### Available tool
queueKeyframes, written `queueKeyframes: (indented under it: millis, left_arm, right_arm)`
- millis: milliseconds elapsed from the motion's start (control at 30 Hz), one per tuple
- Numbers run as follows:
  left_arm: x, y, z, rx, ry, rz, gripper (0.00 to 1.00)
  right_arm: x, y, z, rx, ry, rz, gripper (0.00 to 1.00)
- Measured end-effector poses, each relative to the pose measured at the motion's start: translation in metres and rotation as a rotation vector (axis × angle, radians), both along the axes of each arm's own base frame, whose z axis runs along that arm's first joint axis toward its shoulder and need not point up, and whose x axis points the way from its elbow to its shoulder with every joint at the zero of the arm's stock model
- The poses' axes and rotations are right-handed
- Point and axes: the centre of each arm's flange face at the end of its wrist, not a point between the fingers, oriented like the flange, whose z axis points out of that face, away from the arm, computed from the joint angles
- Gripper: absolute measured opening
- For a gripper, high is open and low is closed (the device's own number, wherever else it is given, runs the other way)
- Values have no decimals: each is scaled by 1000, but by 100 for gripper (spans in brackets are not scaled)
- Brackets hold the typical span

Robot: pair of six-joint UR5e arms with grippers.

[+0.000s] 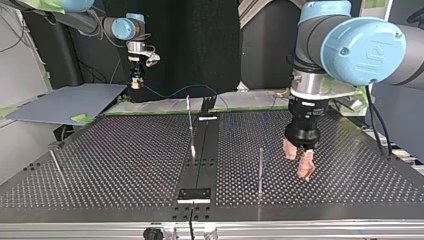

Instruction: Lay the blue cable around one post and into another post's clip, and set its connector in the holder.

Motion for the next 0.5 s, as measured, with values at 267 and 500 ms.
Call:
queueKeyframes:
  millis: [267,500]
  left_arm:
    - [0,0,0,83,-3,-5,100]
    - [0,0,0,152,-5,-9,100]
  right_arm:
    - [0,0,0,2,1,-1,0]
    - [0,0,0,2,1,-1,0]
